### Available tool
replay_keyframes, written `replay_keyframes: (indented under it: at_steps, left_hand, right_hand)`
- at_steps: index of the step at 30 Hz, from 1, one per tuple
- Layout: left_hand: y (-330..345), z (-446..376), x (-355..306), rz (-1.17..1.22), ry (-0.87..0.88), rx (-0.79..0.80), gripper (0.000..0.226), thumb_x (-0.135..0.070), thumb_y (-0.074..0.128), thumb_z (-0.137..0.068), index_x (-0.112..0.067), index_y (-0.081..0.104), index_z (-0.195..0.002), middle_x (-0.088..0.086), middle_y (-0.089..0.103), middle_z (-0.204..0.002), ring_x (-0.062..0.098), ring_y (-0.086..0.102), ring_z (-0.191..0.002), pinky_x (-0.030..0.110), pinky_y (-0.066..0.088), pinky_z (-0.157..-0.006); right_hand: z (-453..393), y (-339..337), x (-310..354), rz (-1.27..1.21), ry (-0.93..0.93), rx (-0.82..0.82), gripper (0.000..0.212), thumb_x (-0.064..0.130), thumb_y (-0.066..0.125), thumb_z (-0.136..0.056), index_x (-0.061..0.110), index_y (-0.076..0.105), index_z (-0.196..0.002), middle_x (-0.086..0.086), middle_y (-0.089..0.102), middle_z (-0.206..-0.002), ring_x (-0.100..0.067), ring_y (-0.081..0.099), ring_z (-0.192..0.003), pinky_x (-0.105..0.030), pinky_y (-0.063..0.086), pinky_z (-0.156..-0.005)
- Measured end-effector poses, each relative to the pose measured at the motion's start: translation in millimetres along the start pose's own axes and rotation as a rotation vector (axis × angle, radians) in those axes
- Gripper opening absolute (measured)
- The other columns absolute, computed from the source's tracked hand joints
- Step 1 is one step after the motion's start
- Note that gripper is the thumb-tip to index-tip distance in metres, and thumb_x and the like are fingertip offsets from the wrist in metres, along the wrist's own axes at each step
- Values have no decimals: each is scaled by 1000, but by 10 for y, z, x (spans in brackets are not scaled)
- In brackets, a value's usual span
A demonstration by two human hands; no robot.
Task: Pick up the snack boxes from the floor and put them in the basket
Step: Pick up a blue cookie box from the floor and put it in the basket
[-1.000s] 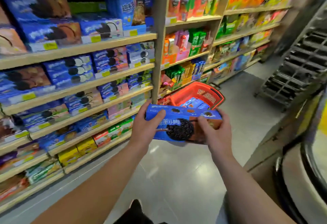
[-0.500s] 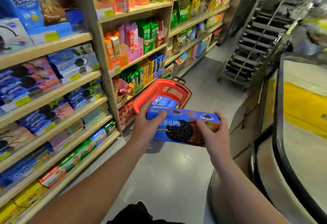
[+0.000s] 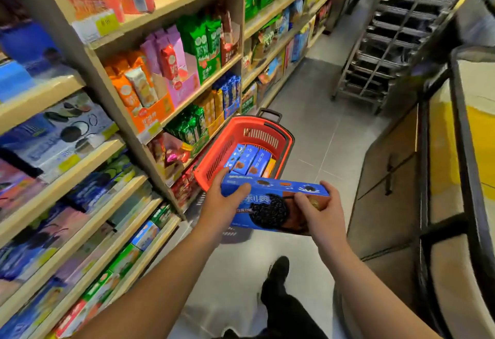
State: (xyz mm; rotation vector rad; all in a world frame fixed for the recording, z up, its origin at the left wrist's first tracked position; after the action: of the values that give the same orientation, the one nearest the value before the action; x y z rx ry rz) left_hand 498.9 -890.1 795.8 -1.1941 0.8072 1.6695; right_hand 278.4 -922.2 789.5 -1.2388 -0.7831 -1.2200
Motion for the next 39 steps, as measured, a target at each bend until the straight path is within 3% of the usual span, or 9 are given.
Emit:
replay_keyframes:
  at_steps: [6, 12, 18, 22, 26, 29, 33, 37, 39]
  left_hand:
    - [-64, -896, 79, -52, -77, -80, 60, -26, 72, -84, -31, 43, -136, -7, 64, -115, 10, 65, -99, 36, 53, -89]
    - [-58, -1759, 134, -160, -173, -177, 30, -32, 78, -76, -43, 59, -98, -8, 71, -101, 18, 69, -96, 46, 54, -90]
    - [133, -2616, 119, -243, -228, -190, 45, -32, 77, -75, -23, 61, -115, -4, 71, -96, 20, 68, -94, 47, 53, -90]
    - [165, -3082, 228, -327, -282, -159, 44, -43, 75, -73, -36, 61, -113, -7, 69, -102, 17, 67, -96, 50, 53, -90]
    - [121, -3618, 439, -380, -325, -73, 54, -43, 76, -75, -34, 56, -124, -7, 68, -113, 14, 66, -102, 47, 51, -95]
    - [182, -4020, 642, -378, -366, -10, 64, -34, 76, -79, -28, 48, -136, 0, 66, -118, 18, 64, -108, 46, 49, -98]
    - [162, -4757, 1047, -476, -355, 72, 82, -52, 75, -66, -26, 48, -138, -2, 64, -124, 12, 62, -112, 36, 48, -101]
    - [83, -5485, 1604, -521, -329, 173, 67, -21, 76, -80, -20, 47, -140, -3, 63, -123, 4, 60, -106, 9, 44, -89]
    - [61, -5788, 1866, -542, -284, 197, 66, -18, 76, -80, -18, 47, -139, -4, 63, -121, -2, 58, -101, 6, 42, -86]
  right_hand:
    - [-884, 564, -63, 4, 80, 97, 63, 38, 78, -75, 34, 45, -127, 19, 61, -106, -3, 63, -97, -39, 52, -95]
    - [-1799, 1064, -143, 18, 203, 205, 81, 55, 74, -58, 35, 45, -131, 11, 65, -114, -8, 64, -104, -40, 50, -98]
    - [-2697, 1343, -205, 41, 328, 240, 86, 53, 74, -57, 33, 43, -135, 10, 65, -117, -9, 64, -106, -40, 50, -99]
    - [-3032, 1535, -302, 40, 392, 225, 78, 41, 79, -65, 32, 44, -135, 10, 66, -116, -11, 64, -106, -40, 49, -100]
    - [-3348, 1802, -492, 30, 451, 204, 76, 42, 80, -62, 30, 48, -130, 9, 69, -112, -12, 66, -104, -43, 52, -96]
    - [-3588, 1942, -650, 39, 501, 133, 56, 24, 80, -72, 32, 49, -118, 9, 67, -107, -11, 65, -99, -32, 51, -94]
    - [-3927, 2294, -1029, 53, 552, 31, 59, 18, 80, -74, 31, 49, -123, 9, 65, -107, -12, 64, -99, -31, 50, -94]
    - [-4237, 2682, -1571, 70, 589, -23, 60, 6, 77, -76, 23, 48, -127, 8, 65, -103, -2, 64, -86, -20, 51, -86]
    - [-4409, 2841, -1858, 84, 589, -47, 57, 1, 75, -76, 23, 48, -121, 13, 63, -97, 10, 61, -74, -13, 50, -79]
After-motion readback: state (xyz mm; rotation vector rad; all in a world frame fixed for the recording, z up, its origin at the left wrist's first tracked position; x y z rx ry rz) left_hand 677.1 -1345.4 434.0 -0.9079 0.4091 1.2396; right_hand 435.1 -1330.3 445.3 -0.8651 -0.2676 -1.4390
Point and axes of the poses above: each hand's wrist, its own z-axis away from the middle knuckle, its own y-axis out of the palm, x = y × z, the point moved 4 cm from there along -z, towards the middle knuckle
